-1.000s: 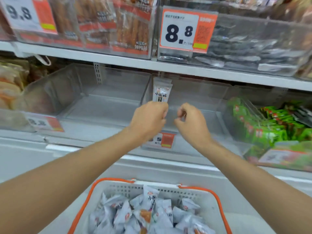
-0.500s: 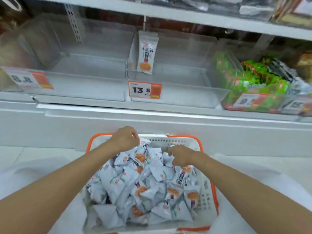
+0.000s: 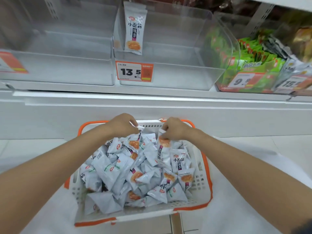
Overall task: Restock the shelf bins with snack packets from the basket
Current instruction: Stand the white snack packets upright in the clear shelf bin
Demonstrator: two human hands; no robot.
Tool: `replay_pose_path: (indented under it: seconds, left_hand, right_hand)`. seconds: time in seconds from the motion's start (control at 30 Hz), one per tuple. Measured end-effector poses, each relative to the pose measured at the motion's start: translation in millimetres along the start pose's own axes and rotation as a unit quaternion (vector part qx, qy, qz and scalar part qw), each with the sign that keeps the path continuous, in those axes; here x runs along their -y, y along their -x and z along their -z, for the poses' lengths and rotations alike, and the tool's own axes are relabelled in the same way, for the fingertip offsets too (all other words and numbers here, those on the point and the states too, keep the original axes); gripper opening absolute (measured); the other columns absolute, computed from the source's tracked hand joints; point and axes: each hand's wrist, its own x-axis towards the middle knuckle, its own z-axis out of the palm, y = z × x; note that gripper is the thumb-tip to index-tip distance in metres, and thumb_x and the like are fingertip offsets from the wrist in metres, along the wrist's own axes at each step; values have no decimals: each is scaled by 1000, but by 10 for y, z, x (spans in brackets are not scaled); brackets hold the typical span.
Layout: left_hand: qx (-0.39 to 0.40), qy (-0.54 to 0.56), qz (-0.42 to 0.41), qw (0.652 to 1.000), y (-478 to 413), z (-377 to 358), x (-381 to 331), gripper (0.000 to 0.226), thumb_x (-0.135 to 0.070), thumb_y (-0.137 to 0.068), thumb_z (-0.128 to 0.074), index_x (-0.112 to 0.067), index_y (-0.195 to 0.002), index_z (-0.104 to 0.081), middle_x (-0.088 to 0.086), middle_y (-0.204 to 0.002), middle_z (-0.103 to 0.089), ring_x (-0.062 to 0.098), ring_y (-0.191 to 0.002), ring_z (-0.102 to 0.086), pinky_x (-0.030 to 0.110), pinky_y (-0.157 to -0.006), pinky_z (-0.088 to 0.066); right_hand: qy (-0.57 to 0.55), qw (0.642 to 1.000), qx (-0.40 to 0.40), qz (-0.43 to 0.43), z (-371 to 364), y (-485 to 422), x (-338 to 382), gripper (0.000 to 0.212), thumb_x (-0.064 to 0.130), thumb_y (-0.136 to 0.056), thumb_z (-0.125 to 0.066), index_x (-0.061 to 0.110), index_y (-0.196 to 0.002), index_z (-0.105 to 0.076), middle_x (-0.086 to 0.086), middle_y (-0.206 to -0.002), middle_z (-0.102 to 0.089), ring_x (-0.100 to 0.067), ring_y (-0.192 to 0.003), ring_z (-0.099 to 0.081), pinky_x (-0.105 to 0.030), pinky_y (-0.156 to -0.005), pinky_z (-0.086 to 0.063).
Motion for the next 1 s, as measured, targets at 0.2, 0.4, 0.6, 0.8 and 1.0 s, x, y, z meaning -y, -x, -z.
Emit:
replay_pose_path:
  seconds: [0.2, 0.4, 0.6, 0.8, 1.0]
  left_hand:
    - [-117, 308, 149, 932, 76, 221, -36, 68, -64, -92, -43, -11, -135, -47, 12, -133, -51, 25, -108, -52, 39, -92, -43]
    - [-224, 359, 111, 899, -25, 177, -68, 56, -60, -92, -48, -8, -111, -59, 9, -98, -58, 25, -91, -58, 33, -83, -44]
    - [-311, 178, -89, 930, -25, 172, -97, 55, -47, -91, -60, -9, -54, -45, 4, -50, -47, 21, -44, -44, 31, -50, -40]
    - [-282, 187, -97, 936, -25, 281, -111, 54, -49, -88, -63, -3, -59, -61, 0, -45, -60, 17, -42, -62, 32, -40, -49]
    - [-289, 159, -126, 936, -46, 285, -113, 60, -50, -88, -62, -5, -52, -48, -4, -38, -47, 16, -38, -49, 35, -44, -43]
  right_hand:
    - [-399, 901, -169, 2, 415, 270, 330, 18, 13, -85, -73, 8, -70, -64, -5, -68, -62, -15, -61, -54, -29, -62, -43]
    - [-547, 832, -92, -22, 317, 215, 453, 18, 16, -87, -71, 4, -99, -65, -18, -104, -72, -32, -100, -70, -39, -84, -58]
    - [-499, 862, 80, 35, 325, 281, 491, 29, 15, -83, -75, 9, -109, -64, -6, -88, -73, -13, -70, -70, -18, -57, -53]
    - [-459, 879, 122, 54, 150, 242, 505, 20, 16, -80, -78, 11, -98, -71, -10, -101, -74, -22, -96, -70, -37, -93, -55]
    - [-435, 888, 123, 78, 145, 249, 474, 26, 9, -80, -78, 8, -104, -69, -3, -94, -74, -15, -88, -70, -25, -80, -57]
